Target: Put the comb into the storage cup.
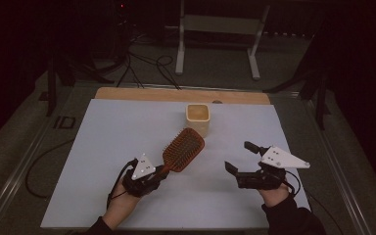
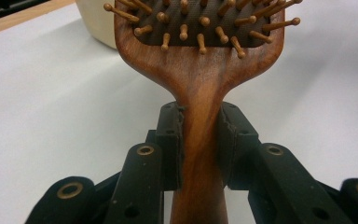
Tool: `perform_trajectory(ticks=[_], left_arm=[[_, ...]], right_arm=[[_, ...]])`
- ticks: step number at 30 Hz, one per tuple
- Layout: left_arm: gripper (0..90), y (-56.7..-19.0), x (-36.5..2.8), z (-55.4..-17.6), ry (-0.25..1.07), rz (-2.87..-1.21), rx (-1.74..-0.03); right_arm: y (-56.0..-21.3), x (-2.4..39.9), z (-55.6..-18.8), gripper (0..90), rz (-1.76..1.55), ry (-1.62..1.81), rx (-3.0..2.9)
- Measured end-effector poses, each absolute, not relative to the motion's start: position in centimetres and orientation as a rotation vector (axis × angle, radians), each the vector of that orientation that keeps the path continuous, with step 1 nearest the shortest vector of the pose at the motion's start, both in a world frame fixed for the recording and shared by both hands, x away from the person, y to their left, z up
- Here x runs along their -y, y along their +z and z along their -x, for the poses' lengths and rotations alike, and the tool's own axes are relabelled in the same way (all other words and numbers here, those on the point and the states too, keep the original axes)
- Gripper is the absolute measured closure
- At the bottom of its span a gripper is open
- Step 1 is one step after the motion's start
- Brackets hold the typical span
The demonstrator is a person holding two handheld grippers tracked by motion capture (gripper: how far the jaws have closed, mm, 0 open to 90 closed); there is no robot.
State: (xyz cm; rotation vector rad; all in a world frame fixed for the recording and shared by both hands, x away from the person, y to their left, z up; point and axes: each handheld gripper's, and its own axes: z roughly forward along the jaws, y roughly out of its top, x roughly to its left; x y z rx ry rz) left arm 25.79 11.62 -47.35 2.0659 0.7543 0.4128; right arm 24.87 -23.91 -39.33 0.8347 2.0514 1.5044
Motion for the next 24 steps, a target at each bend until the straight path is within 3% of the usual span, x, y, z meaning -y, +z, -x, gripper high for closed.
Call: perform_trajectory(ticks=[10,24], left_arm=[[73.3,-46.5,-11.5,-25.1,0.454,-2.037,-0.708],[73.3,-46.2,-10.9,-24.6,0.47,-2.033,-0.654]], right_arm=[[-38.0,21.8,-27.2,8.8,-0.867,1.635,-2.063],[-39.8,19.9,-31.4,8.8,-1.32,1.924,-2.038]])
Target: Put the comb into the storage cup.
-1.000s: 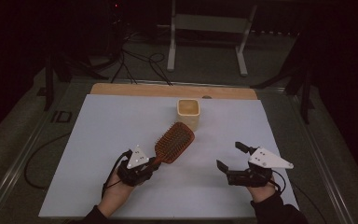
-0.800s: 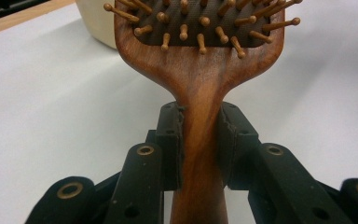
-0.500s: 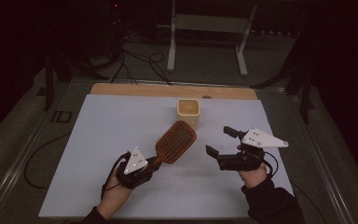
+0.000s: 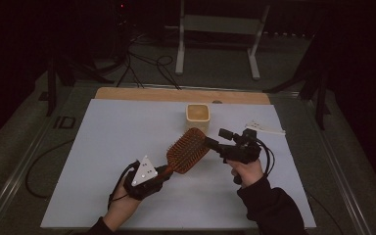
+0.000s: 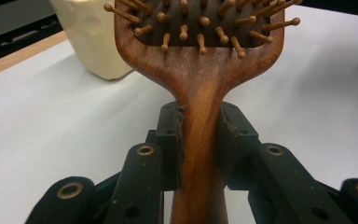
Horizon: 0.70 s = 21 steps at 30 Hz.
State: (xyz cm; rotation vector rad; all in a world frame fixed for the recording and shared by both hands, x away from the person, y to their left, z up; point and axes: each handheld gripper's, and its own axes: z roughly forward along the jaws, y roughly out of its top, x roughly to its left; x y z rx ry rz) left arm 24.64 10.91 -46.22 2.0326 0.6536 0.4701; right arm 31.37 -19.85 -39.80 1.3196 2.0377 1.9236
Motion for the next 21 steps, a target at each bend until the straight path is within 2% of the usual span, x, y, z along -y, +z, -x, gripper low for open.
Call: perform_trajectory(ticks=[17,21], left_arm=[[73.3,-46.2,-10.3,-24.7,0.476,-2.026,-0.661],[73.3,-46.2,-10.2,-24.7,0.491,-2.022,-0.664]], right_arm=[[-42.2,16.9,-31.7,8.9,-1.456,2.097,-2.123],[-42.7,16.2,-31.7,11.6,-1.482,2.1,-2.152]])
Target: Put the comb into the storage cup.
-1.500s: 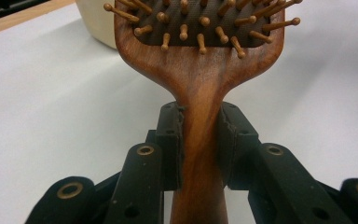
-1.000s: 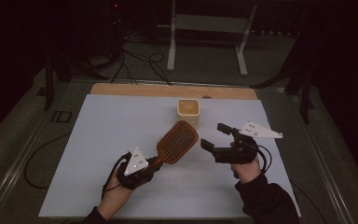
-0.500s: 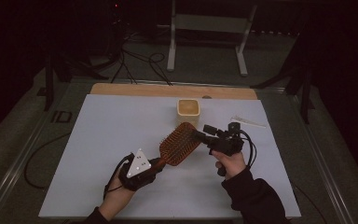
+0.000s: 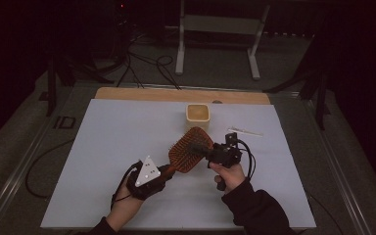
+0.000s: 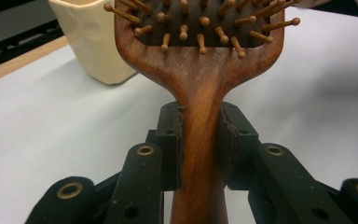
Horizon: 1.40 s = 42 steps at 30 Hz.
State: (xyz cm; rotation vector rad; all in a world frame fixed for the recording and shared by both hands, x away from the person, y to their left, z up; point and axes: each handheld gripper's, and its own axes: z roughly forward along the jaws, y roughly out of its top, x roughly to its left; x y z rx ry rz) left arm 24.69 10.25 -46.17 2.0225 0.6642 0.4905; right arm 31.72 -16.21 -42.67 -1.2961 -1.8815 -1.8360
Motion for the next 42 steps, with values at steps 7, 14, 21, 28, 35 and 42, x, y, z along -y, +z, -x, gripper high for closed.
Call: perform_trajectory(ticks=[7,14,21,28,35,42], left_arm=[[73.2,-46.2,-10.0,-24.6,0.476,-2.027,-0.653],[73.2,-46.3,-9.8,-24.7,0.463,-2.024,-0.651],[73.2,-46.5,-9.8,-24.8,0.456,-2.032,-0.647],[72.2,-46.4,-10.0,-24.9,0.445,-2.009,-0.646],[44.3,-46.0,-10.7,-25.3,0.4,-1.997,-0.679],[33.6,-45.9,-11.2,-25.7,0.355,-2.003,-0.703]], right_arm=[[-43.4,15.6,-31.8,25.4,1.298,-1.8,1.842],[-43.6,15.5,-31.8,42.0,1.283,-1.785,1.838],[-43.5,15.5,-31.7,45.7,1.291,-1.778,1.84],[-43.0,15.4,-31.6,49.4,1.291,-1.775,1.86],[-41.9,16.0,-32.0,50.3,1.302,-1.813,1.911],[-40.7,16.8,-31.9,50.4,1.296,-1.855,1.96]])
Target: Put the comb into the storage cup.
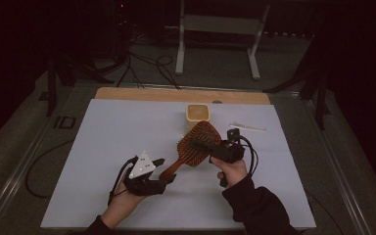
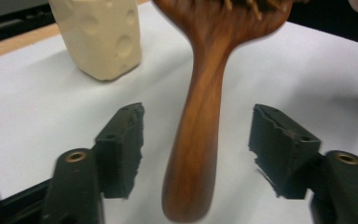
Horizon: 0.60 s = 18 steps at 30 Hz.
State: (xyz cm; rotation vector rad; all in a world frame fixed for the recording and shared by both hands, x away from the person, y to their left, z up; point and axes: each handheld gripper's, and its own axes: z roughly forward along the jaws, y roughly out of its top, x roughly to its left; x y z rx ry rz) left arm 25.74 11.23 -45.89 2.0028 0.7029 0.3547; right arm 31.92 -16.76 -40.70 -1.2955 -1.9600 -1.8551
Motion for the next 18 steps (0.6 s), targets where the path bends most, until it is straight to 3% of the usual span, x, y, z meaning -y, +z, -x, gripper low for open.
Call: perform_trajectory(ticks=[13,18], left_arm=[[4.2,-46.0,-11.6,-25.7,0.301,-2.079,-0.708],[0.0,-46.0,-13.1,-25.5,0.301,-2.066,-0.726]], right_arm=[[-38.6,17.8,-32.0,51.0,1.278,-1.912,2.063],[-37.8,18.1,-31.9,51.0,1.267,-1.933,2.081]])
